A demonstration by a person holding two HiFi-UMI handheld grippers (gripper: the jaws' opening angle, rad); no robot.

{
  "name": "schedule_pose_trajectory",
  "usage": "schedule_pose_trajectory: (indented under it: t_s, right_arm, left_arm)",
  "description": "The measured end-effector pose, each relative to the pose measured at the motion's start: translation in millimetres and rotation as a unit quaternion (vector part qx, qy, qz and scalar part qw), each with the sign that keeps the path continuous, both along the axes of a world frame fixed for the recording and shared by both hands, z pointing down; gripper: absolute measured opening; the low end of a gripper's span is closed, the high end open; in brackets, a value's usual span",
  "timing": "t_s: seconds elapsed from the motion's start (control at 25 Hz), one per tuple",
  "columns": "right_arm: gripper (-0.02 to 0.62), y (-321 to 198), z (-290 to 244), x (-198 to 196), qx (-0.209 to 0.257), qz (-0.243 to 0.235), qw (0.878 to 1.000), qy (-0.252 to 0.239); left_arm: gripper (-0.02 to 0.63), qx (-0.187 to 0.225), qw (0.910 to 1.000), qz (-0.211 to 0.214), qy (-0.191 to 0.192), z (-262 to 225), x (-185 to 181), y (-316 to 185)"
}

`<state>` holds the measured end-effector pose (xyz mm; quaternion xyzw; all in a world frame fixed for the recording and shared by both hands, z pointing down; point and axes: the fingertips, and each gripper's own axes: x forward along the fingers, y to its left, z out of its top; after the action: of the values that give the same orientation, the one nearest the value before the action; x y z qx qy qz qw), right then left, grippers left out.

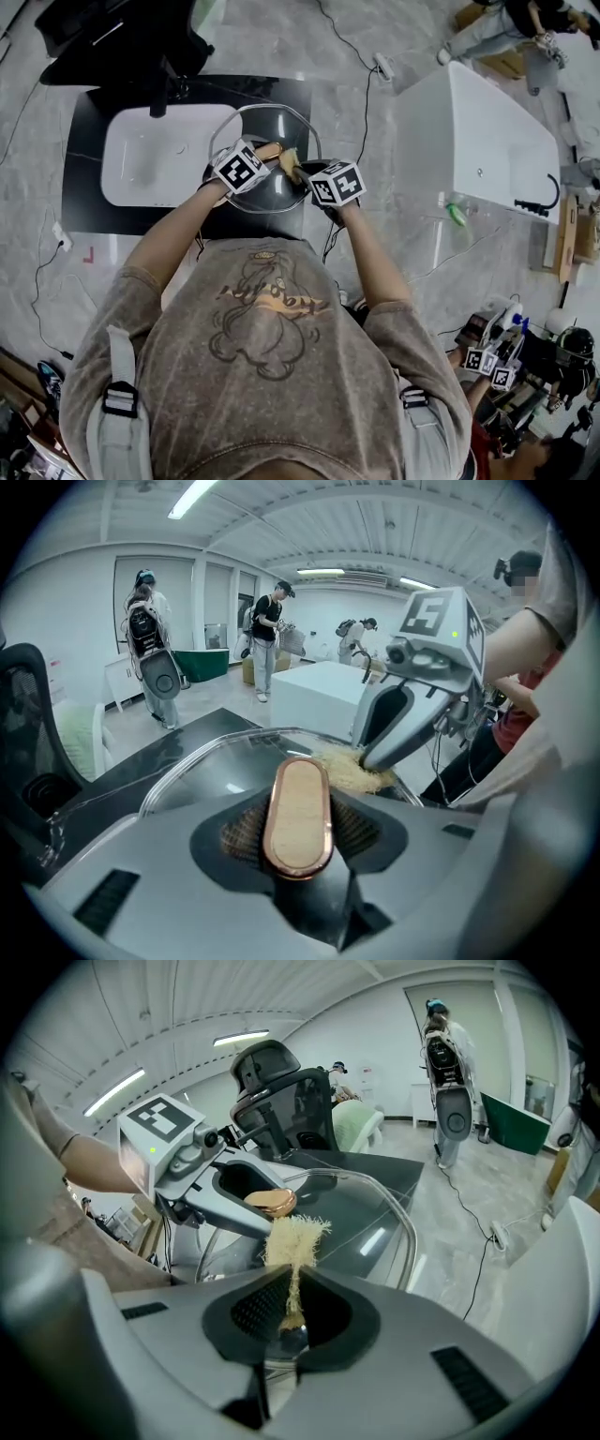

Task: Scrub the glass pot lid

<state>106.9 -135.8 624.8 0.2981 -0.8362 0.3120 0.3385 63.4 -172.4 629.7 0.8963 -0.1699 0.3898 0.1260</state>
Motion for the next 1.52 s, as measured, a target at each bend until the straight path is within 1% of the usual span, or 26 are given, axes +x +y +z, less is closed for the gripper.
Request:
schedule_pose_trajectory:
  t_s: [0.2,0.44,0.56,0.8,0.92,1.08,1.24,1.4,1.52]
  right_arm:
    - [0.037,20,2,-8,-0.016,-0.004,1.000,-0.002]
    - [0.037,36,5,-24,-0.031,-0.004,0.999,-0.001]
    - [0.037,35,4,-29,-0.031,0.007,0.999,0.004]
    - [0.037,34,2,-40,-0.025,0.009,0.999,0.018]
    - [0.037,35,1,-42,-0.028,0.015,0.999,0.015]
    - [0.037,39,1,-55,-0.031,0.008,0.999,0.006]
    - [0.037,41,1,-76,-0.028,-0.003,1.000,-0.001]
    - [0.037,42,0,-93,-0.018,-0.017,1.000,0.014]
    - [0.037,43,0,-98,-0.010,-0.020,1.000,0.021]
  left_arm:
    - [0.183,-0.004,1.0000,0.006,-0.004,-1,-1,0]
    - [0.183,-0.008,1.0000,0.003,-0.002,0,0,0]
    - [0.183,-0.006,1.0000,0.003,-0.004,2,-2,-2]
    - [0.183,-0.009,1.0000,0.002,-0.003,-1,-3,-2]
    - [0.183,-0.010,0.9999,0.000,-0.002,0,-2,-2]
    - [0.183,-0.007,1.0000,-0.001,-0.002,-1,-2,-3]
    - [0.183,-0.008,1.0000,-0.003,-0.002,-1,-2,-2]
    - [0.183,-0.008,0.9999,-0.005,-0.003,-2,-3,-2]
    - [0.183,-0.008,1.0000,-0.005,0.000,-1,-3,-3]
